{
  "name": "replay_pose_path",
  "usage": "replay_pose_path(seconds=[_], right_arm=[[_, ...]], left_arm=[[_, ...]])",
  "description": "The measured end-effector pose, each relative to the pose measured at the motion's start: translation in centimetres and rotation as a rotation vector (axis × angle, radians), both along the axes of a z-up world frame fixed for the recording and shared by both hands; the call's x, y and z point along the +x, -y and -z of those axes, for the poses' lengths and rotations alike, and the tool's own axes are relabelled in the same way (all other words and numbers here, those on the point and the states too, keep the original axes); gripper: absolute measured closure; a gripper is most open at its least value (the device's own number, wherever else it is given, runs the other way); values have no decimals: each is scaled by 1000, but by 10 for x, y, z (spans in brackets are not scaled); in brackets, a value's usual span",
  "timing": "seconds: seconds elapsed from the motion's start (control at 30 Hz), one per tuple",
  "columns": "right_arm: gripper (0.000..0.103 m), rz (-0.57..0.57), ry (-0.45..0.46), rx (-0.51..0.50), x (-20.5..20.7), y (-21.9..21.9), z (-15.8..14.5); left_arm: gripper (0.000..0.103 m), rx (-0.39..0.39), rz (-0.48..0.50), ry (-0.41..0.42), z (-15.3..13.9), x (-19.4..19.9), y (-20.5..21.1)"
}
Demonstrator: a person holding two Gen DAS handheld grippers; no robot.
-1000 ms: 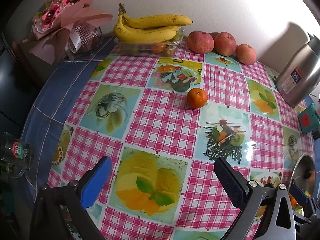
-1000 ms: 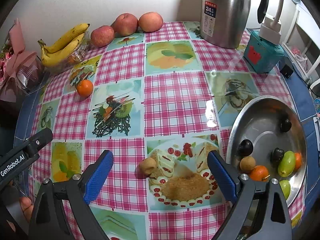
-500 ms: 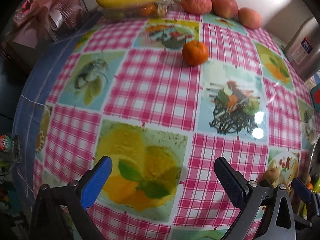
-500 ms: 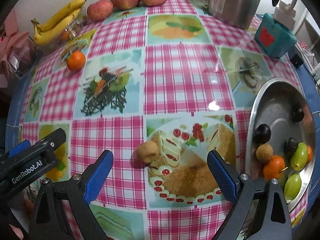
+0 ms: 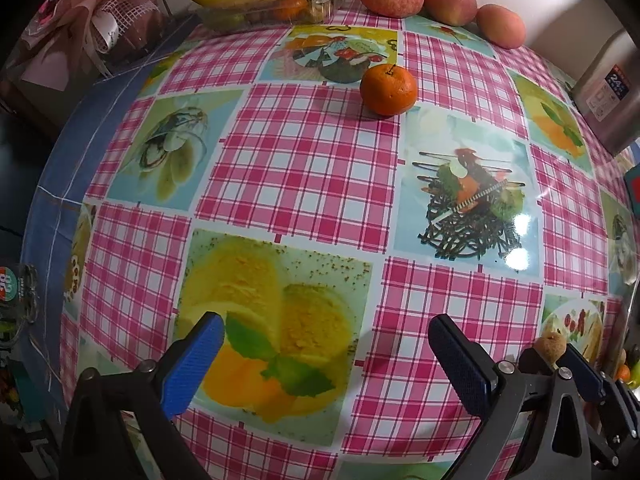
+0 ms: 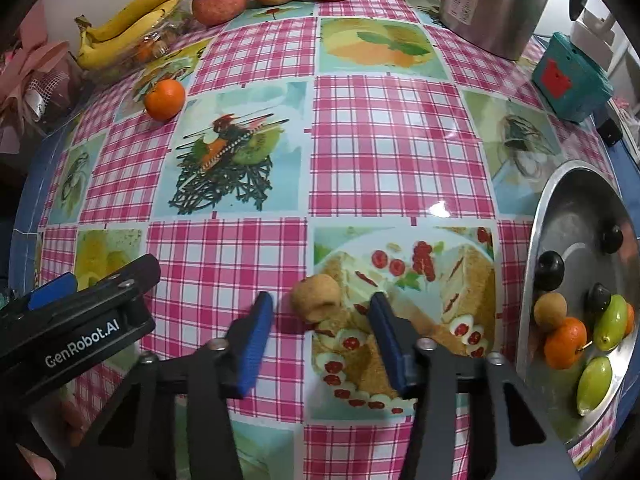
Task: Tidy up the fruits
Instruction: 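Close the right tool on a brown kiwi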
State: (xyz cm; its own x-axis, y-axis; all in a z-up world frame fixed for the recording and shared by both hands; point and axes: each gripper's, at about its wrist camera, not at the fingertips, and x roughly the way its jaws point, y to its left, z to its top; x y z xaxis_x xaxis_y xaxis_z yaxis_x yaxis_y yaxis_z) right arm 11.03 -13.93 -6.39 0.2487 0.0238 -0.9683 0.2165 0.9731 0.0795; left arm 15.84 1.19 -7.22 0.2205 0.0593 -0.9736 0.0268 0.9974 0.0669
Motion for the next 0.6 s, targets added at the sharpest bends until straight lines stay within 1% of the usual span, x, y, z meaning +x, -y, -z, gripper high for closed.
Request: replay_pose_path(seconds=[0.1, 0.17, 0.23, 0.3, 0.43, 0.53, 0.6], right_arm=[[65, -8, 5, 2, 1, -2, -2], [68, -9, 10, 4, 1, -4, -3], [74, -10, 14, 5, 2, -7, -4], [77, -13, 17, 8, 2, -6, -6], [77, -18, 27, 17, 0, 0, -8], [77, -16, 54, 30, 0, 2, -16], [77, -17, 72, 22, 1, 2, -23]], left_arm=[[0, -1, 3, 3, -1, 0, 0], [0, 0, 5, 6, -5, 0, 1], [0, 1, 5, 8, -7, -1, 2], [0, -2, 5, 10, -9, -1, 2], [0, -17, -2, 17, -14, -1, 0], [0, -43, -21, 29, -19, 1, -3], [0, -62, -35, 39, -22, 2, -5]])
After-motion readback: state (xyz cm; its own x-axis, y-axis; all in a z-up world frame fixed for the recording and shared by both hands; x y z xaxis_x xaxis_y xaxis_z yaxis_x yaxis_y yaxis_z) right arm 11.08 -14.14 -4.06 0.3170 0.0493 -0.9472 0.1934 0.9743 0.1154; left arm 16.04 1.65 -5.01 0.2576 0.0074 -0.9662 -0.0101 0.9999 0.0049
